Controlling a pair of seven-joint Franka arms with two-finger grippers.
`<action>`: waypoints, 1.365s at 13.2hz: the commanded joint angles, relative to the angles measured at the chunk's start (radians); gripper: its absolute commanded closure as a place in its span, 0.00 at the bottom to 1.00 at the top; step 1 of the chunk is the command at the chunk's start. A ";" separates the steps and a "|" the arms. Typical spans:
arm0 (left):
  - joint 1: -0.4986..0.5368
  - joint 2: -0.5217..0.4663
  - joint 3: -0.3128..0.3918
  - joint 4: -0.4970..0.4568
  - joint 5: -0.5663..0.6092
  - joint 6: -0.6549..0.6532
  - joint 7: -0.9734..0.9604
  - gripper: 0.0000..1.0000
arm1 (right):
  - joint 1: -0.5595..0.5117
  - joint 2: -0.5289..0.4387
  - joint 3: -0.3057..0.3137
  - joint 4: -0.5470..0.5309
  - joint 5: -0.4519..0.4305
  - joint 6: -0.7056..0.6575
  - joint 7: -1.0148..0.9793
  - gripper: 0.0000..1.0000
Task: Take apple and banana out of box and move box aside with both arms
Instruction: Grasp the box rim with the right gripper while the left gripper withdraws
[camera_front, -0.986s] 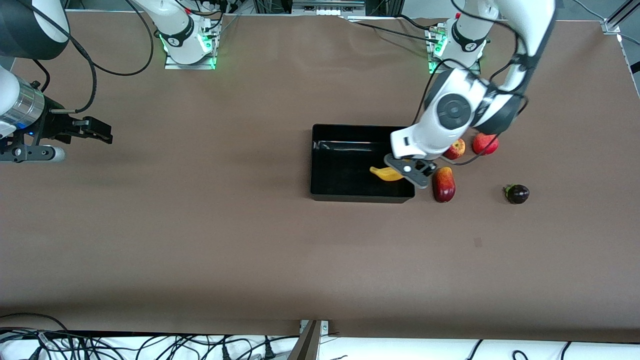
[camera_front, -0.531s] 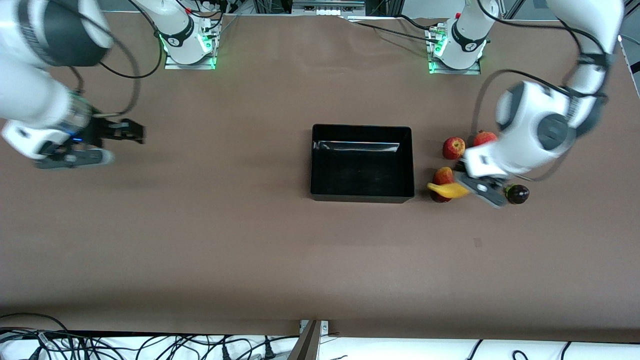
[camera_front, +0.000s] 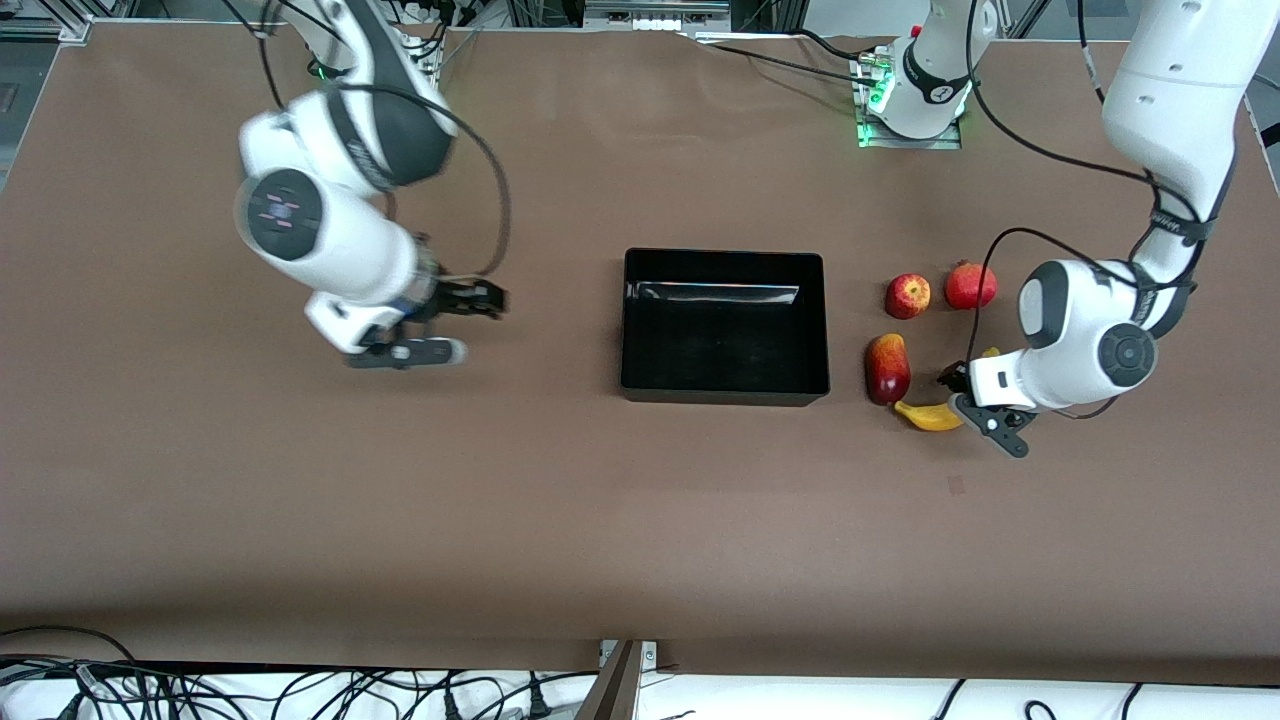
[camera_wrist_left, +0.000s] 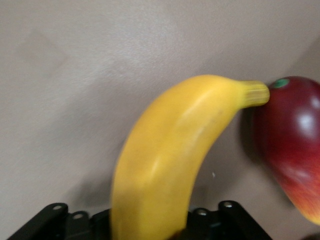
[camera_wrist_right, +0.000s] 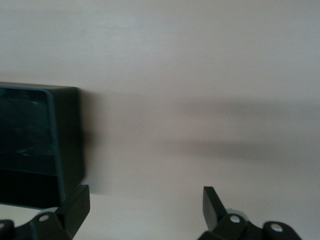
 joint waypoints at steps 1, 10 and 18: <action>-0.010 -0.018 0.017 0.025 0.016 -0.015 -0.005 0.00 | 0.093 0.083 -0.010 0.035 0.133 0.119 0.025 0.00; 0.000 -0.292 0.036 0.024 0.007 -0.234 -0.005 0.00 | 0.305 0.328 -0.021 0.015 0.054 0.402 0.149 0.90; -0.023 -0.547 -0.021 -0.007 0.003 -0.541 -0.101 0.00 | 0.305 0.177 -0.171 0.018 0.051 0.102 0.111 1.00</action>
